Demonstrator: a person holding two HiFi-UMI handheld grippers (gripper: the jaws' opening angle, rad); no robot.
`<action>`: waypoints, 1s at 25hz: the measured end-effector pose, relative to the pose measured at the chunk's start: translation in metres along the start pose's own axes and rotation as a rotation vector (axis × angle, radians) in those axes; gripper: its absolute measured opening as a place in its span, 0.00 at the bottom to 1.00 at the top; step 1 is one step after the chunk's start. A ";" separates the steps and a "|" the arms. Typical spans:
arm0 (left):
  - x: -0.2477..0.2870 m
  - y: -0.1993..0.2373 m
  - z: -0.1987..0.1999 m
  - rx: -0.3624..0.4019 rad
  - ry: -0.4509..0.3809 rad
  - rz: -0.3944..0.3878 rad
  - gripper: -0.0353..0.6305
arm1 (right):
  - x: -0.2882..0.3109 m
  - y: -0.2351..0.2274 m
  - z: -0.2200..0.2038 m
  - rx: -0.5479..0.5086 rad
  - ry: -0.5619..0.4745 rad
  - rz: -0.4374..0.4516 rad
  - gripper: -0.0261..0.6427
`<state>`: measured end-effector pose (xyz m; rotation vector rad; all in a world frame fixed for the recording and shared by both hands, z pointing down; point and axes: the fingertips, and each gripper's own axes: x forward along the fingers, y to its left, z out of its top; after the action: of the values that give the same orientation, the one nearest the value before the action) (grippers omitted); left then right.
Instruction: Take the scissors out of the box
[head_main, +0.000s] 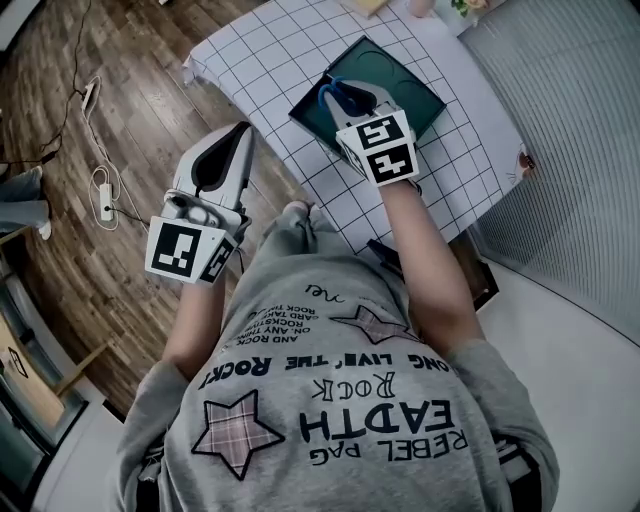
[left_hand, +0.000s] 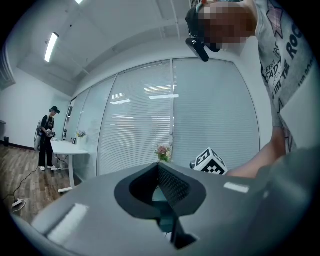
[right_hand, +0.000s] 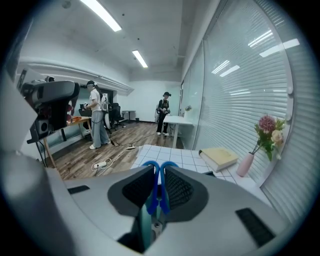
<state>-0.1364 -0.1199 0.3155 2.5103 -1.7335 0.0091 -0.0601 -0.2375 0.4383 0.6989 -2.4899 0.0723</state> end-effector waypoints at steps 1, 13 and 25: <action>0.000 0.000 0.001 0.001 -0.002 -0.001 0.06 | -0.002 0.000 0.003 -0.002 -0.011 -0.002 0.16; -0.002 -0.004 0.011 0.012 -0.025 -0.002 0.06 | -0.028 -0.006 0.036 0.025 -0.151 -0.034 0.16; 0.002 -0.007 0.023 0.026 -0.043 -0.023 0.06 | -0.068 -0.015 0.075 0.098 -0.307 -0.054 0.16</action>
<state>-0.1300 -0.1212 0.2927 2.5674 -1.7311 -0.0232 -0.0411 -0.2329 0.3383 0.8742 -2.7726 0.0726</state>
